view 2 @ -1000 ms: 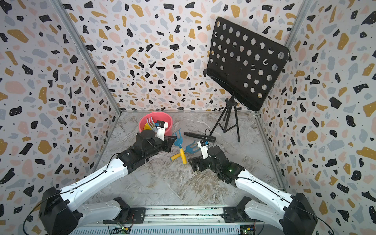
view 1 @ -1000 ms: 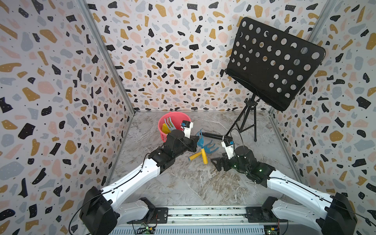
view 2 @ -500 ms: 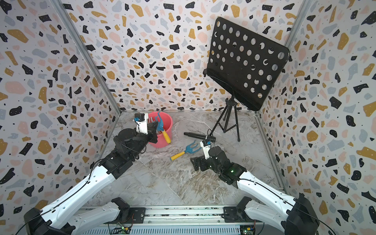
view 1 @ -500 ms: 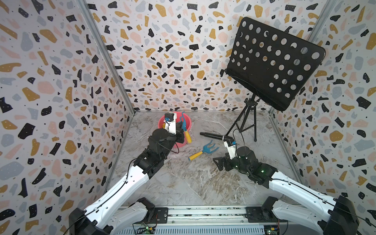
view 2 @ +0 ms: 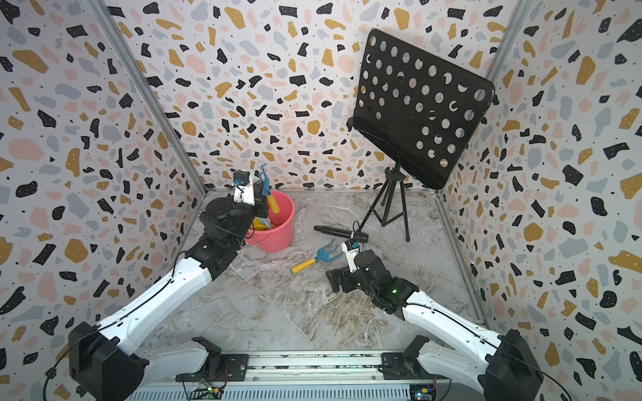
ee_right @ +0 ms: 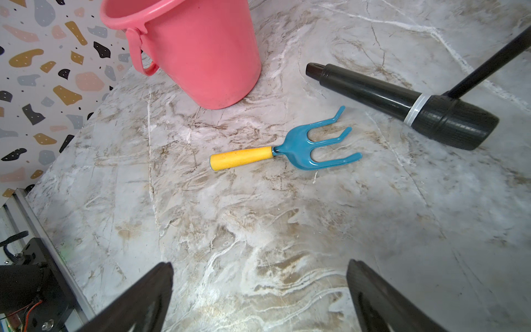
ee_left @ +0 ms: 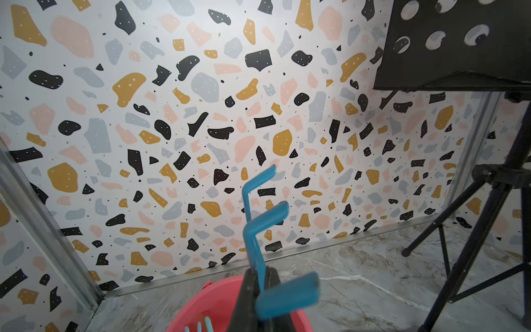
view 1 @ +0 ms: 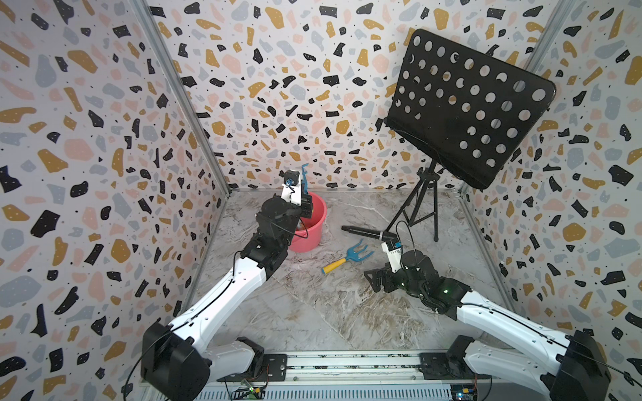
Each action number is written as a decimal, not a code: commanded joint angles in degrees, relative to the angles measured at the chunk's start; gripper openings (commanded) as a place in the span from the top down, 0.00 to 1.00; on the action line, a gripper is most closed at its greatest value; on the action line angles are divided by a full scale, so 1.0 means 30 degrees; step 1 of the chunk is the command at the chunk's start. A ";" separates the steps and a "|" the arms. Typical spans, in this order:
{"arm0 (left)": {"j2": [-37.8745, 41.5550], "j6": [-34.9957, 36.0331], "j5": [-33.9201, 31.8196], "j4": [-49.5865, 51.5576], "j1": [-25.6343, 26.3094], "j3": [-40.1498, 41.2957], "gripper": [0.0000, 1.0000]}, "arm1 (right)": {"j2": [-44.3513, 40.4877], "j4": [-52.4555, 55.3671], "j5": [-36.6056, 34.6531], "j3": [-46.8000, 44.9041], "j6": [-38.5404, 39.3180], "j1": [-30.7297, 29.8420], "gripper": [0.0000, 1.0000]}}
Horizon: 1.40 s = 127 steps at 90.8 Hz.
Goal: Organize the gardening tools
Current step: Place the gardening tool in the container.
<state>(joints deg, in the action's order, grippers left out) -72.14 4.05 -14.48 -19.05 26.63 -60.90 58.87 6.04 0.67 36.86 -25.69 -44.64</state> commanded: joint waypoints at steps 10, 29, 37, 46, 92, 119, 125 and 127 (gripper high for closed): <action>-0.1770 0.0699 0.0499 -0.2409 -0.0375 -0.0969 1.00 | -0.0061 0.0489 -0.0222 0.0763 0.0010 -0.0088 0.00; -0.3254 0.0067 0.0721 -0.2883 -0.0653 -0.0511 1.00 | 0.0032 0.0671 -0.0088 0.0838 0.0097 -0.0084 0.00; -0.3645 -0.0326 0.0726 -0.3417 -0.0754 -0.0075 1.00 | 0.0034 0.0735 -0.0133 0.0837 0.0072 -0.0073 0.00; -0.4077 -0.0678 0.0625 -0.3599 -0.0850 0.0154 1.00 | 0.0034 0.0782 -0.0219 0.0829 0.0057 -0.0089 0.00; -0.5040 -0.2414 0.0407 -0.3993 -0.1114 0.1727 0.98 | 0.2401 0.3762 -0.2190 0.2603 -0.0711 -0.0079 0.04; -0.4974 -0.2748 0.0333 -0.4100 -0.1216 0.2294 0.82 | 0.6380 0.5836 -0.2670 0.4902 -0.2266 -0.0117 0.11; -0.4800 -0.2794 0.0301 -0.4096 -0.1231 0.2409 0.77 | 0.7017 0.6190 -0.2899 0.5380 -0.2553 -0.0117 0.11; -0.4757 -0.2789 0.0290 -0.4099 -0.1253 0.2425 0.76 | 0.7207 0.6277 -0.2949 0.5570 -0.2594 -0.0118 0.11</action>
<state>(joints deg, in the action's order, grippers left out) -87.48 -3.53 -12.99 -27.29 23.38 -54.57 78.98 20.51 -6.15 50.13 -30.96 -44.66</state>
